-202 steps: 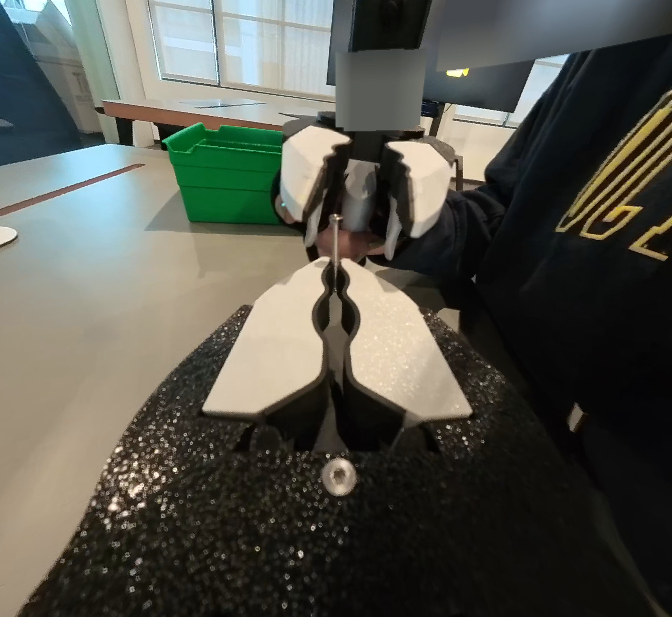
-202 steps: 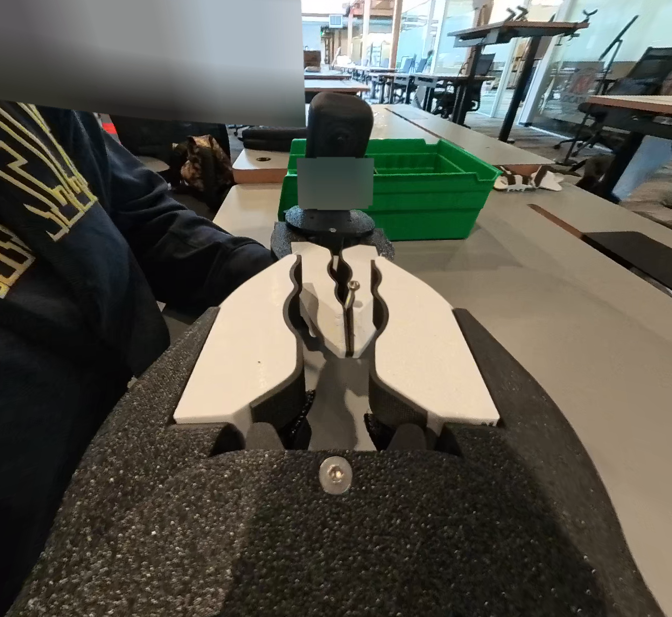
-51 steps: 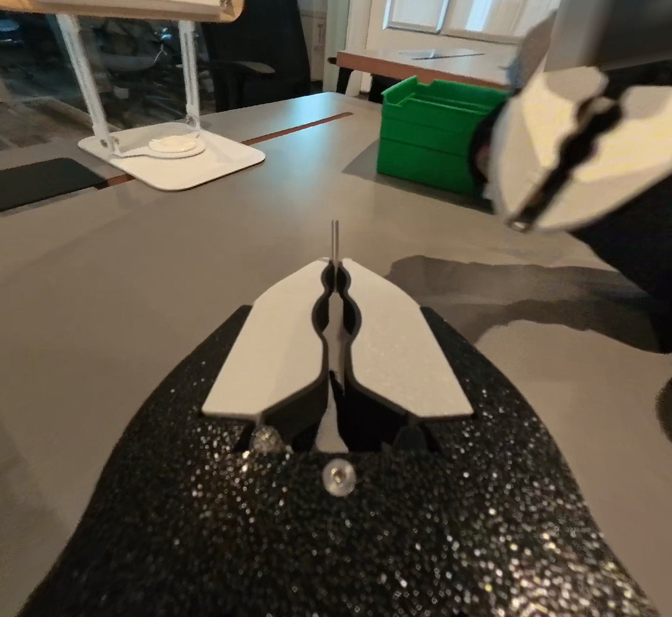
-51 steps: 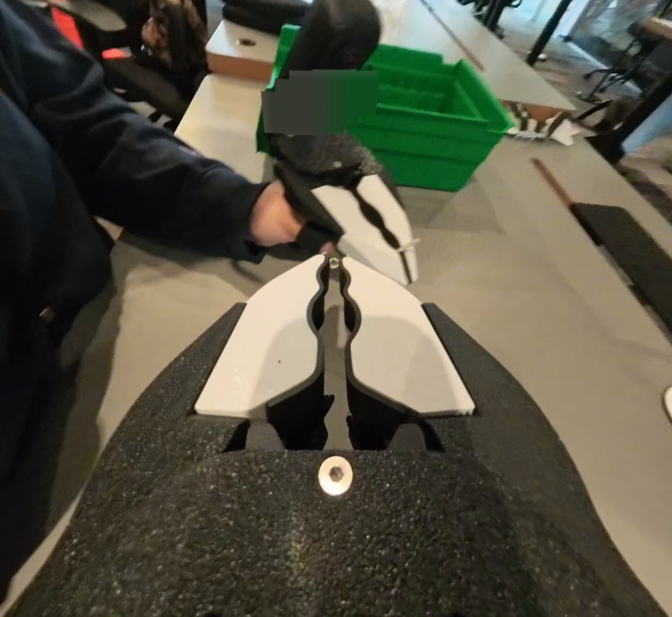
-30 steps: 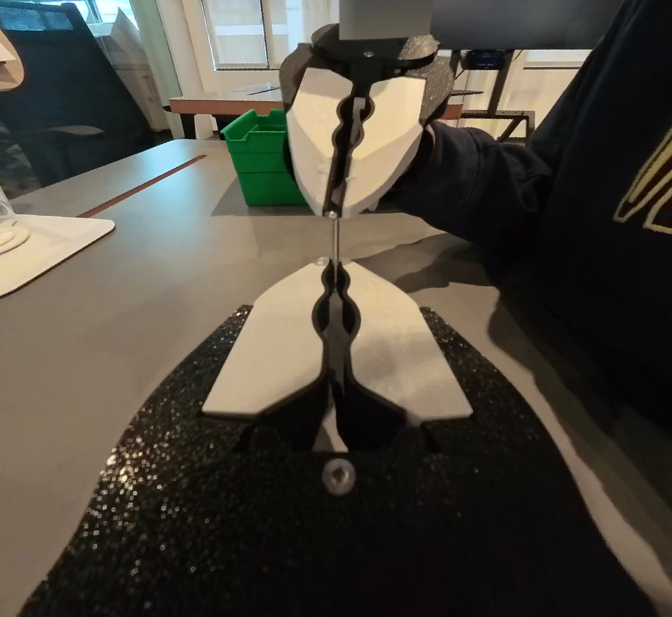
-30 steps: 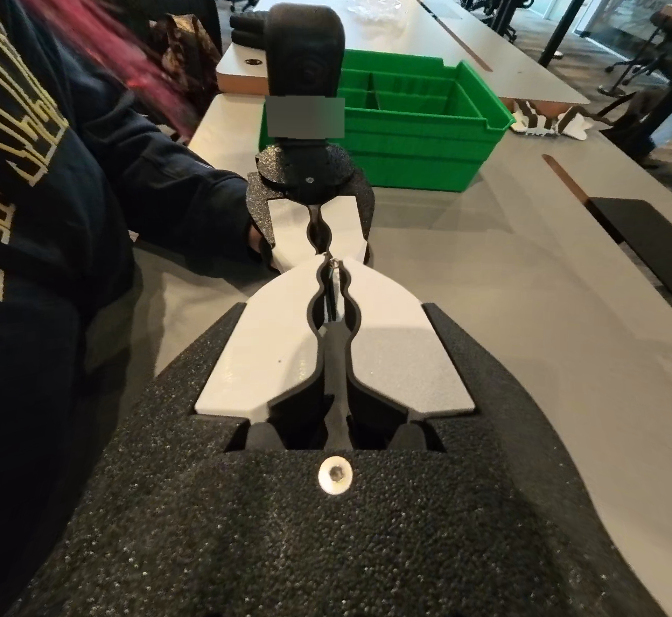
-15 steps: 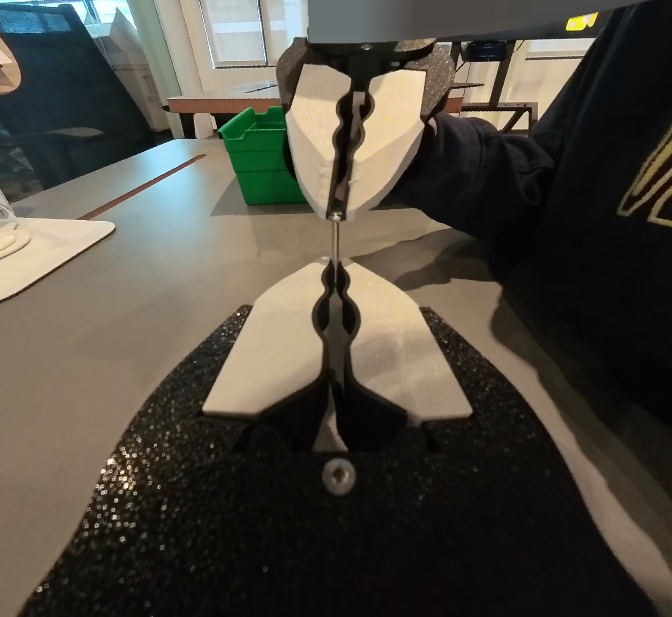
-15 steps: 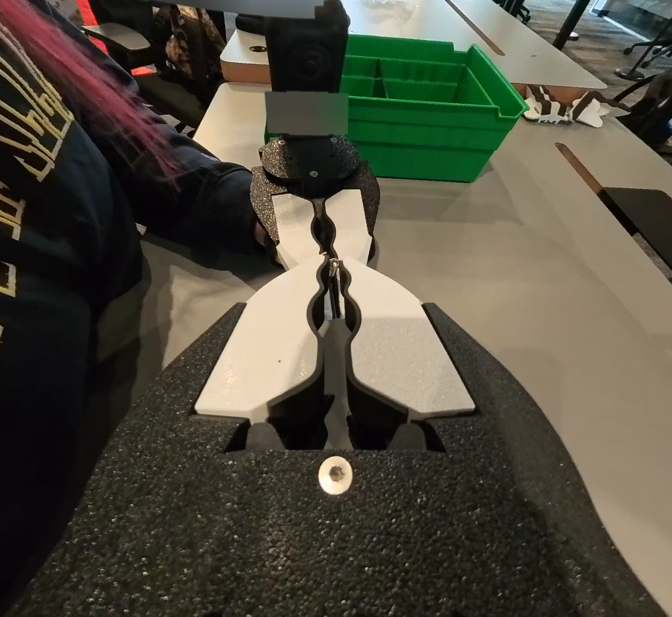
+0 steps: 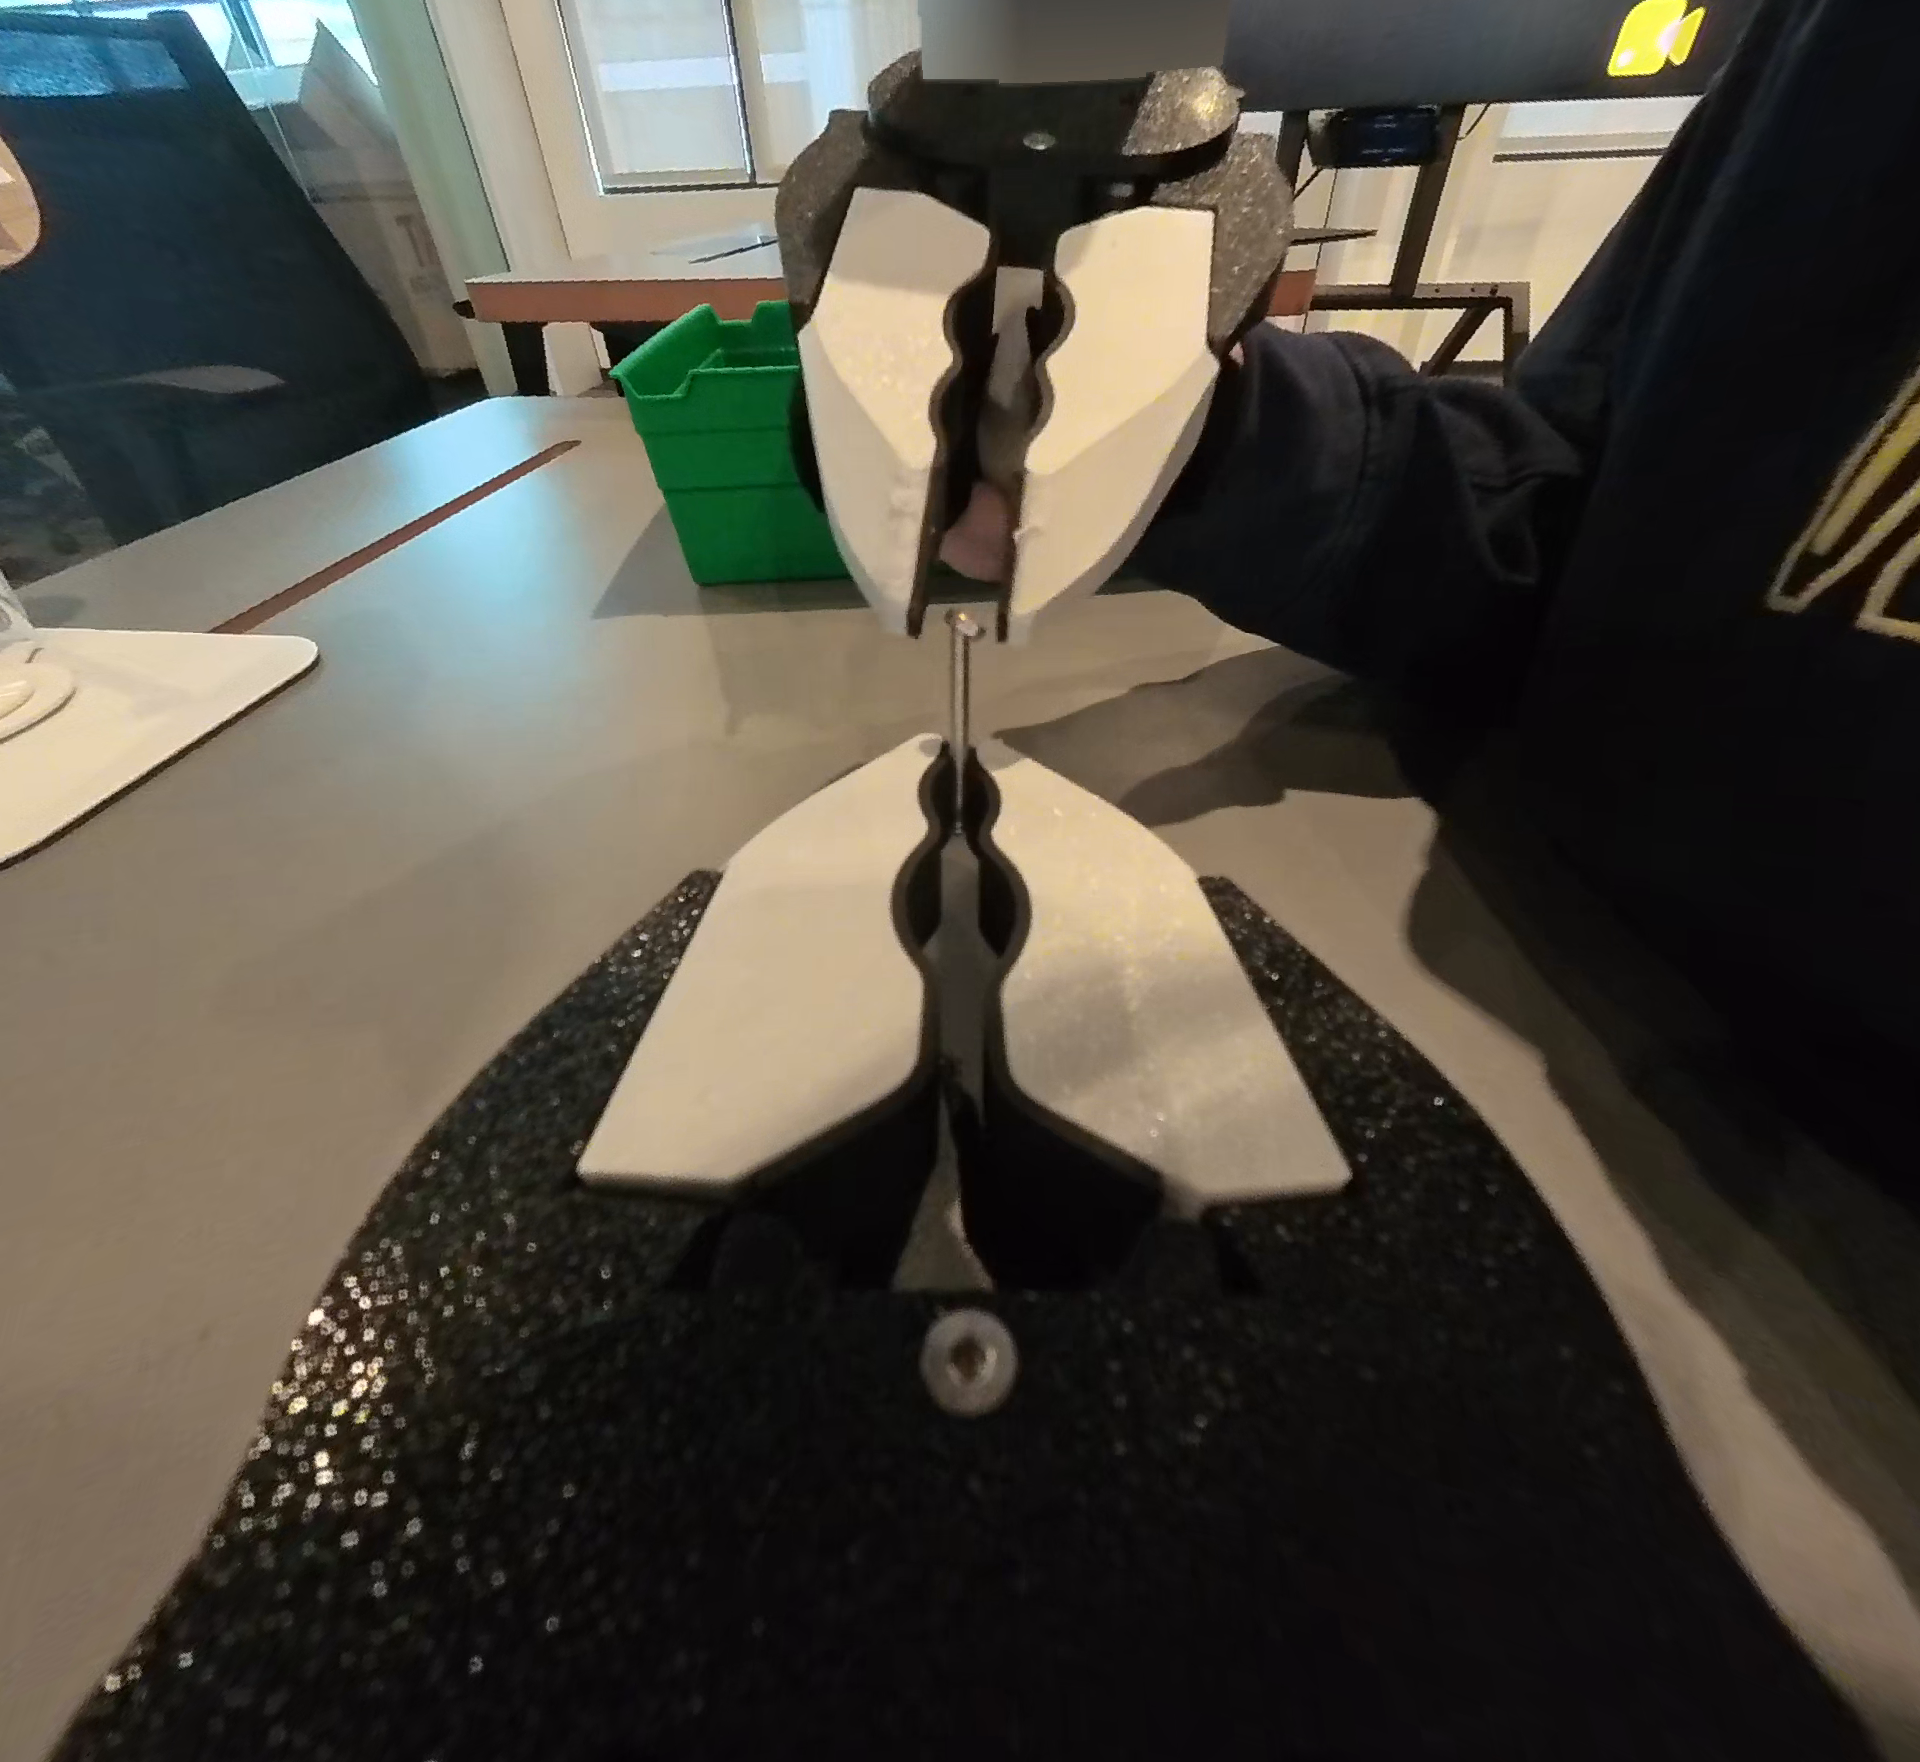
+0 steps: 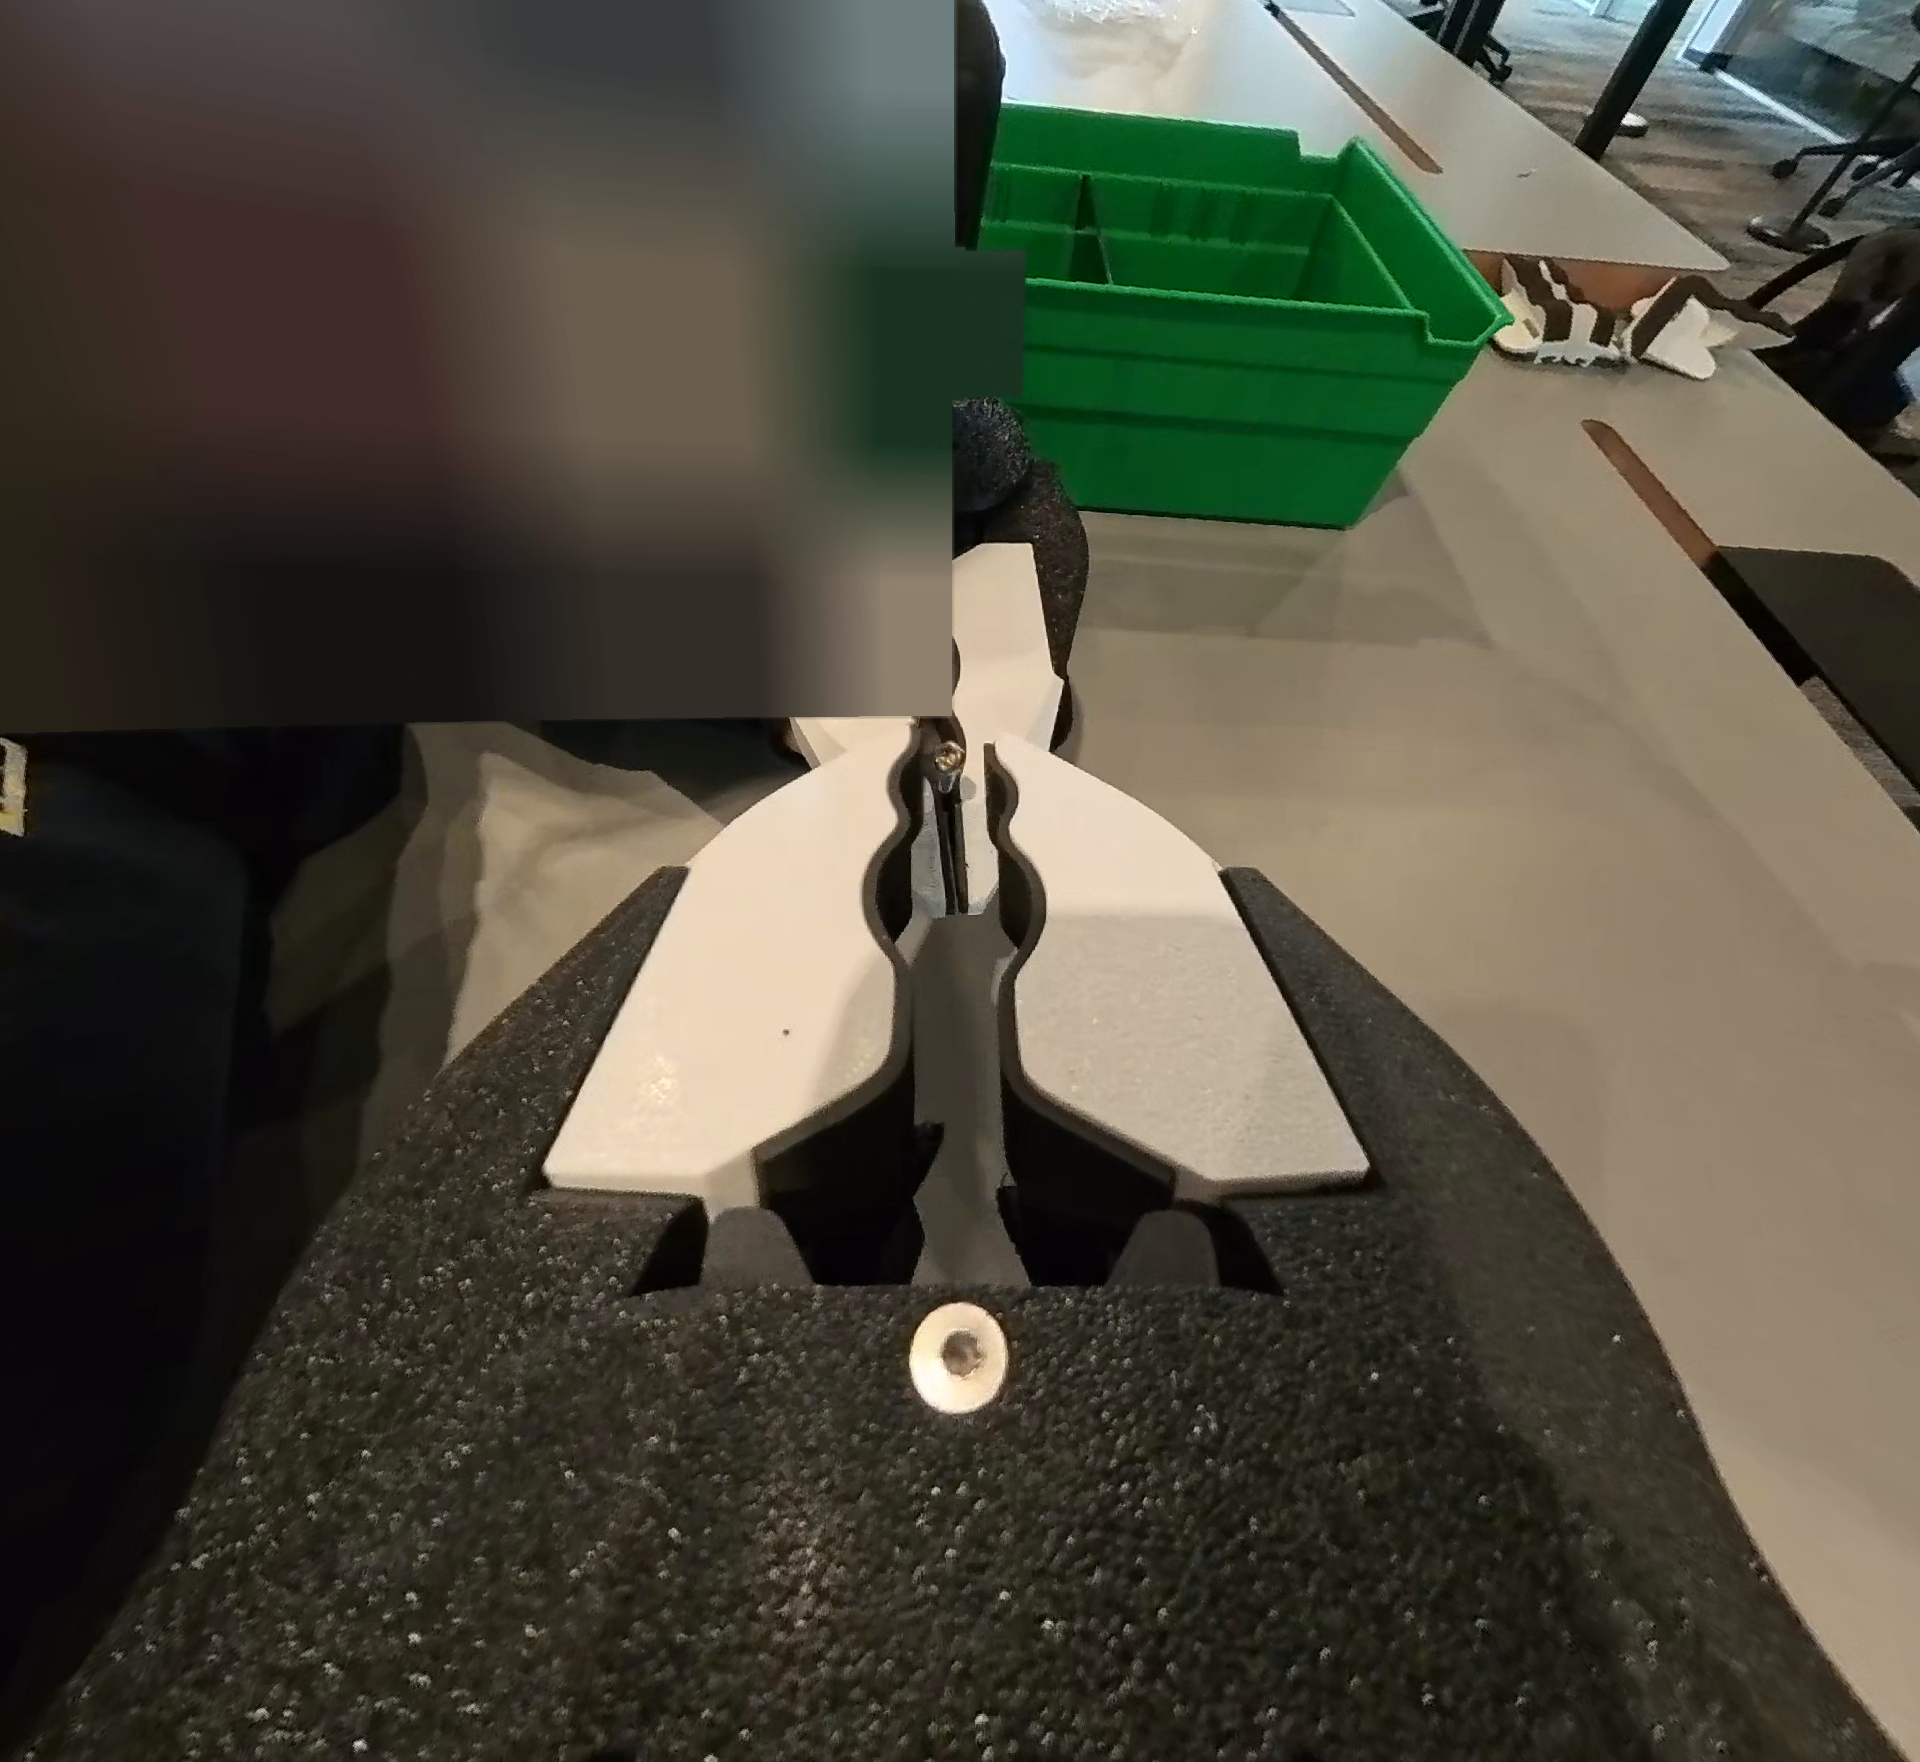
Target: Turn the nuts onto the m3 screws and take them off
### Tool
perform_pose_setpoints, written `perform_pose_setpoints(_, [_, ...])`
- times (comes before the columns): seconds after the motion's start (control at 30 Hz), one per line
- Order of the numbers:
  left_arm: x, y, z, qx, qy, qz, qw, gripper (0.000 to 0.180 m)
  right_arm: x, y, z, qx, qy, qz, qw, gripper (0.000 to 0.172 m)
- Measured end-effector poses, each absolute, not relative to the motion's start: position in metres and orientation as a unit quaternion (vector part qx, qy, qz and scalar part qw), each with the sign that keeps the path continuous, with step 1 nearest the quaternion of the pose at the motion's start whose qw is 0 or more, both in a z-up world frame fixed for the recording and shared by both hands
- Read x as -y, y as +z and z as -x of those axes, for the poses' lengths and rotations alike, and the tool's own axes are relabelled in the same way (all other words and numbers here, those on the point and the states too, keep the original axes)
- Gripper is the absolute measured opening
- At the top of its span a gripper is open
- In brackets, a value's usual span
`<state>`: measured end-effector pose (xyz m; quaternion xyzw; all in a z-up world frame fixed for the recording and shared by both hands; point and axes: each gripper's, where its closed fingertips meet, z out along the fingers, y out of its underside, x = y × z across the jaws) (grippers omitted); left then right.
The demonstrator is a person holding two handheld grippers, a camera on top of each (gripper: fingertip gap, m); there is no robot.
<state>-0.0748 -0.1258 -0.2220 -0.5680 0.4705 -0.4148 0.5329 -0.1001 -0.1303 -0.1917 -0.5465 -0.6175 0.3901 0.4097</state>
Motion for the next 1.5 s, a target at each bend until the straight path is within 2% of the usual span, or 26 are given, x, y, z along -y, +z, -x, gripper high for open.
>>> perform_pose_setpoints(1.0, [0.125,-0.222,0.074,-0.469,-0.416,0.568,0.533,0.001,0.134,-0.191,0.099,0.619,0.388,0.543,0.414,0.001])
perform_pose_setpoints(1.33, [0.094,-0.217,0.096,-0.381,-0.372,0.617,0.580,0.001,0.076,-0.196,0.068,0.501,0.353,0.608,0.506,0.000])
perform_pose_setpoints(1.5, [0.089,-0.211,0.106,-0.349,-0.376,0.615,0.599,0.001,0.041,-0.204,0.048,0.378,0.334,0.621,0.600,0.000])
